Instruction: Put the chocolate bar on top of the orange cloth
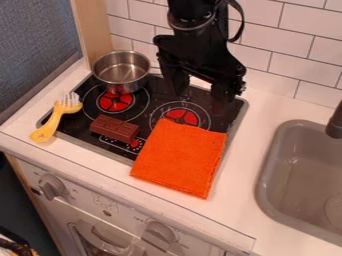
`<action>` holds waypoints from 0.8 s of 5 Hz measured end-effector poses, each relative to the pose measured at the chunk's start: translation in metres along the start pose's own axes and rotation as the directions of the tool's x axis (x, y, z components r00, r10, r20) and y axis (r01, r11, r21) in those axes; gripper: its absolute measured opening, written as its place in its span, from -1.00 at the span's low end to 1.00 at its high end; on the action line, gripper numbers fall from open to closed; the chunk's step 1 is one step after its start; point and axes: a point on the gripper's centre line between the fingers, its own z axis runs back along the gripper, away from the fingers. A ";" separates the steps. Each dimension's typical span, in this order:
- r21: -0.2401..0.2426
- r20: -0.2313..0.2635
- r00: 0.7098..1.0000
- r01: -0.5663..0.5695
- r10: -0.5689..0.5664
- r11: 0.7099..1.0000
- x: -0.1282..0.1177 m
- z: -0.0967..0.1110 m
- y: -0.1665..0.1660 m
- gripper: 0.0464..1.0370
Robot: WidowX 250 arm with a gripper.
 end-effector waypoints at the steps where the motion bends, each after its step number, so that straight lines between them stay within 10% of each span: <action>1: 0.000 -0.025 0.999 -0.022 0.022 1.000 -0.005 -0.006 0.000 0.92; 3: -0.005 -0.018 0.950 -0.311 0.311 0.950 -0.017 -0.001 0.017 0.92; 4: -0.014 -0.014 0.869 -0.494 0.494 0.869 -0.022 -0.004 0.037 0.92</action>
